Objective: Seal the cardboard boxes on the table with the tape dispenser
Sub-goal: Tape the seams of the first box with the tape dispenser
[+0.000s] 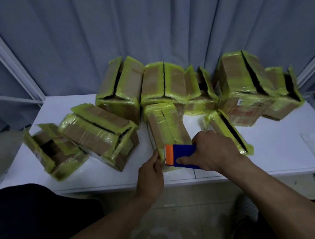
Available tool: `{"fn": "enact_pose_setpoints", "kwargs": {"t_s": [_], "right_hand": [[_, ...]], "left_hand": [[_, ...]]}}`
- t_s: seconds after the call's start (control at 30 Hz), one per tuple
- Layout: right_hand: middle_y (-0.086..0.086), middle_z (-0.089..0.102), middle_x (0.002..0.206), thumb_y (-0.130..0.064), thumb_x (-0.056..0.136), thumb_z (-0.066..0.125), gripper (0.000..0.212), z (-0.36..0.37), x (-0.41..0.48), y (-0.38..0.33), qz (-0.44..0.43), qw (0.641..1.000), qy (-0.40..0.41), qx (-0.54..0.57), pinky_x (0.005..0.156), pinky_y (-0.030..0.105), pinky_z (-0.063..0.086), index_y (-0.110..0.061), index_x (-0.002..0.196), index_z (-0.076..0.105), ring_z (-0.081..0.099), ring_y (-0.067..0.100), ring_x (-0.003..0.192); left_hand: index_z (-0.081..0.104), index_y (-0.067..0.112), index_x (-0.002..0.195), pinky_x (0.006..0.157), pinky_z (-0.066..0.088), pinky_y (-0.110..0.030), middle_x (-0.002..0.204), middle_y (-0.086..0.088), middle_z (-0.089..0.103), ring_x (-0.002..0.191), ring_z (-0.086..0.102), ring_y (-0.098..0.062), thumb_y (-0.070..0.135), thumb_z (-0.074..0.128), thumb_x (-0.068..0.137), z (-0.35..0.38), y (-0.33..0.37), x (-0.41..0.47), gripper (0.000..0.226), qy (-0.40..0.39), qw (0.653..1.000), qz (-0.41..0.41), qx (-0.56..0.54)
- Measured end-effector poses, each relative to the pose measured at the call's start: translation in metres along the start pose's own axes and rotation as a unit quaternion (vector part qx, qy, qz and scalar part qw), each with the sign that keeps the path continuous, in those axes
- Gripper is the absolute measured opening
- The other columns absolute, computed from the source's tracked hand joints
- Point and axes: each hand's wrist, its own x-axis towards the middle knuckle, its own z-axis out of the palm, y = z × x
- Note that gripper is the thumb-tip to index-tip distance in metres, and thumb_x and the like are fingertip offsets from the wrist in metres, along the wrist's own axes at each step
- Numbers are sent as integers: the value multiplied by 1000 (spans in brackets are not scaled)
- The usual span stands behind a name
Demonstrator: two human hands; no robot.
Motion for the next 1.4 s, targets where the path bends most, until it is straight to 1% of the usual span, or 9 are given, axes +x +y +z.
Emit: {"fn": "enact_pose_setpoints", "kwargs": {"t_s": [0.1, 0.2, 0.3, 0.37, 0.57, 0.9, 1.0, 1.17, 1.4], "right_hand": [[-2, 62, 88, -86, 69, 65, 72, 5, 0, 5, -4, 1000, 11, 4, 58, 28, 48, -19, 97, 65, 65, 18, 80], [-1, 61, 92, -87, 69, 64, 74, 9, -1, 8, -4, 1000, 16, 14, 61, 29, 50, -20, 99, 65, 66, 19, 84], [-1, 61, 93, -89, 68, 62, 75, 11, -2, 11, -9, 1000, 21, 22, 59, 28, 47, -21, 100, 65, 65, 19, 86], [-1, 60, 91, -89, 69, 61, 74, 13, -2, 13, -10, 999, 22, 24, 59, 28, 46, -21, 99, 65, 65, 19, 85], [-4, 52, 86, -88, 73, 59, 72, 16, -6, 18, -19, 999, 26, 22, 64, 30, 48, -22, 102, 63, 64, 19, 89], [-8, 59, 76, -86, 75, 59, 62, 10, -15, 28, -41, 998, 29, 28, 54, 26, 44, -26, 87, 60, 60, 13, 71], [-8, 64, 79, -87, 73, 60, 61, 1, -20, 39, -32, 999, 28, 29, 65, 32, 57, -28, 87, 63, 64, 12, 72], [-9, 65, 82, -85, 71, 65, 62, -14, -28, 55, -11, 999, 24, 24, 68, 32, 58, -26, 90, 65, 64, 11, 74], [-5, 63, 84, -89, 67, 62, 67, -2, -14, 48, -27, 1000, 3, -13, 66, 32, 57, -26, 90, 63, 64, 15, 77]], "left_hand": [[32, 36, 152, 96, 54, -31, 132, 17, 57, 117, 57, 0, 25, 48, 104, -20, 5, 13, 52, -44, 999, 11, -11], [31, 48, 146, 96, 50, -21, 139, 25, 46, 126, 52, -2, 16, 60, 98, -37, 9, 24, 64, -118, 990, 71, 40], [39, 41, 148, 105, 39, -19, 159, 20, 16, 140, 26, 3, 24, 65, 94, -42, 4, 27, 62, -125, 967, 143, 171], [39, 39, 149, 103, 41, -18, 162, 21, 8, 139, 24, 6, 32, 69, 92, -44, 3, 30, 65, -135, 956, 176, 191], [44, 24, 146, 116, 31, -26, 147, 20, 33, 139, 27, 3, 27, 72, 90, -45, 7, 45, 63, -132, 946, 198, 219], [53, 19, 141, 112, 33, -21, 145, 17, 40, 139, 32, 0, 28, 74, 88, -36, -2, 48, 58, -104, 941, 227, 226], [53, 19, 140, 110, 40, -24, 146, 15, 42, 137, 34, 0, 24, 75, 88, -35, -5, 48, 57, -97, 942, 238, 217], [56, 17, 138, 102, 48, -26, 143, 12, 48, 131, 43, 1, 21, 80, 84, -32, -9, 45, 59, -73, 933, 281, 211], [59, 15, 136, 107, 39, -20, 141, 4, 54, 129, 51, -9, 23, 80, 82, -39, -17, 31, 58, -53, 906, 335, 252]]}}
